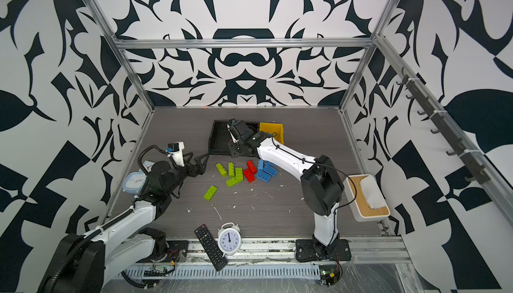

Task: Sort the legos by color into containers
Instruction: 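Carry the tall red brick with the right gripper into the black bin and release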

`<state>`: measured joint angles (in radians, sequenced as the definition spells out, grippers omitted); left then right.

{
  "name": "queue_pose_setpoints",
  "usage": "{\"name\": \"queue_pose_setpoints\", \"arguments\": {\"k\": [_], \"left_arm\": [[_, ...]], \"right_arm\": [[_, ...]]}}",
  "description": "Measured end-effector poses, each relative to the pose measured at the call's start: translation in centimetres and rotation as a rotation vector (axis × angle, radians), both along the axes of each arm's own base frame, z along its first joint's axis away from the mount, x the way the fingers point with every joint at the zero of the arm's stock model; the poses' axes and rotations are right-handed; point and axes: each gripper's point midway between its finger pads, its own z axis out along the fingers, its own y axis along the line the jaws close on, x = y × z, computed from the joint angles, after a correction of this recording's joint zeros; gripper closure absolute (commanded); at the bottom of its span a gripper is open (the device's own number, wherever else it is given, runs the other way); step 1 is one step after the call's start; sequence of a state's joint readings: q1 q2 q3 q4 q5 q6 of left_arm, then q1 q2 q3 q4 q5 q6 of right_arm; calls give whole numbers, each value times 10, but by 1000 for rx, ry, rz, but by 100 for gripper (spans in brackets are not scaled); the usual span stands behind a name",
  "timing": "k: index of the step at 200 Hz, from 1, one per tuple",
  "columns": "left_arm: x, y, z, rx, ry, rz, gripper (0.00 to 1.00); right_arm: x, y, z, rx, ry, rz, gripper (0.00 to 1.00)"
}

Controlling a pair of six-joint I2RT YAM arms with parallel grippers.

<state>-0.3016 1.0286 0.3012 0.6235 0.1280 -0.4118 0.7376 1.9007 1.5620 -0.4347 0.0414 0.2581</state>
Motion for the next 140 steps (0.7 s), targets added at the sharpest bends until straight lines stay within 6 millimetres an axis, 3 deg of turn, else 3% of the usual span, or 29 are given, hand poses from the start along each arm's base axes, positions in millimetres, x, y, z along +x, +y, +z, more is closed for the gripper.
{"name": "queue_pose_setpoints", "arguments": {"k": [41, 140], "left_arm": [[0, 0, 0, 0, -1, 0, 1], [0, 0, 0, 0, 0, 0, 1]], "right_arm": [[25, -9, -16, -54, -22, -34, 70], [55, -22, -22, -53, -64, -96, 64]]}}
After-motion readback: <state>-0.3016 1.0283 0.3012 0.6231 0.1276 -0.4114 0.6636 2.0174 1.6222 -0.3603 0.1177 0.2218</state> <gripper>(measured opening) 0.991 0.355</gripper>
